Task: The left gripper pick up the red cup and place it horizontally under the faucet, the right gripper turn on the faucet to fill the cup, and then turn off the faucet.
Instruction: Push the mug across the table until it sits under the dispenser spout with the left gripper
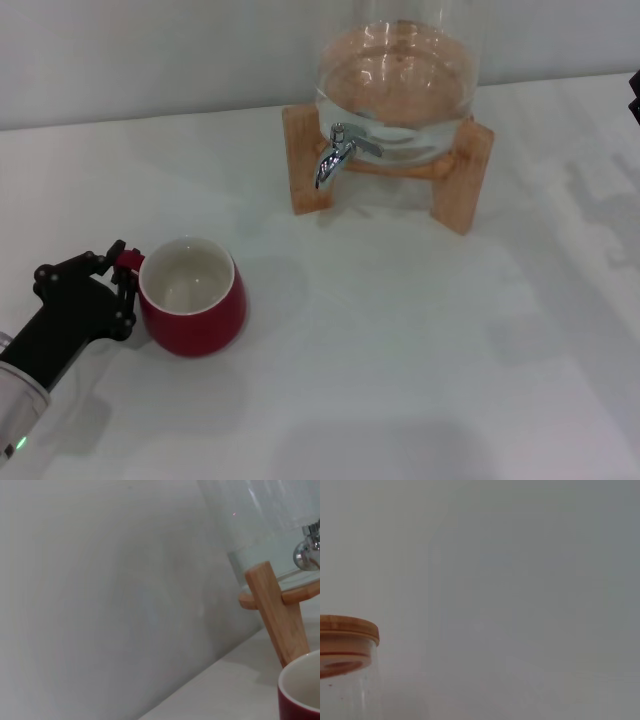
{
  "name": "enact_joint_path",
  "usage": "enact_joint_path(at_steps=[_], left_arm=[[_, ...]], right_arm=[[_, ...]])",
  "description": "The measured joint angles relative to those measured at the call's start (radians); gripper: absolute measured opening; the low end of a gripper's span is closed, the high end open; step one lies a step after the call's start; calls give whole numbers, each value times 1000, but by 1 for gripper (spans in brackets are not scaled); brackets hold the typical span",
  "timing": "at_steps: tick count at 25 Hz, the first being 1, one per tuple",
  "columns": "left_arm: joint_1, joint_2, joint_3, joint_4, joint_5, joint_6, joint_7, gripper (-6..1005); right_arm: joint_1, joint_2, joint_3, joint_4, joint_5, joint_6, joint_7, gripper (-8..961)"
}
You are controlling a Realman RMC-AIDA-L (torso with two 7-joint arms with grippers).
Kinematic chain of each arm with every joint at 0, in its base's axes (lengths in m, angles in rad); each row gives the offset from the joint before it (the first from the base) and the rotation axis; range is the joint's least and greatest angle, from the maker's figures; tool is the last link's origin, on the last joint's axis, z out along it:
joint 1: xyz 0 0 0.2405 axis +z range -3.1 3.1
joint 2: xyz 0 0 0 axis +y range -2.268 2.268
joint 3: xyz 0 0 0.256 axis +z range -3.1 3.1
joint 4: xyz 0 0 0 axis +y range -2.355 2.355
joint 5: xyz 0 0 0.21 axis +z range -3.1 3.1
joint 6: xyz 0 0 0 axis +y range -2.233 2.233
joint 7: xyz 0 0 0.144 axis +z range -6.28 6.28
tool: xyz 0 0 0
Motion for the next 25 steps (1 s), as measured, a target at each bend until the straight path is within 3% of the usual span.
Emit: enact_joint_path(at_steps=[25], left_arm=[[-113, 4, 2, -10, -2, -76, -253, 100]], right_arm=[[4, -2, -3, 3, -2, 0, 14, 723]])
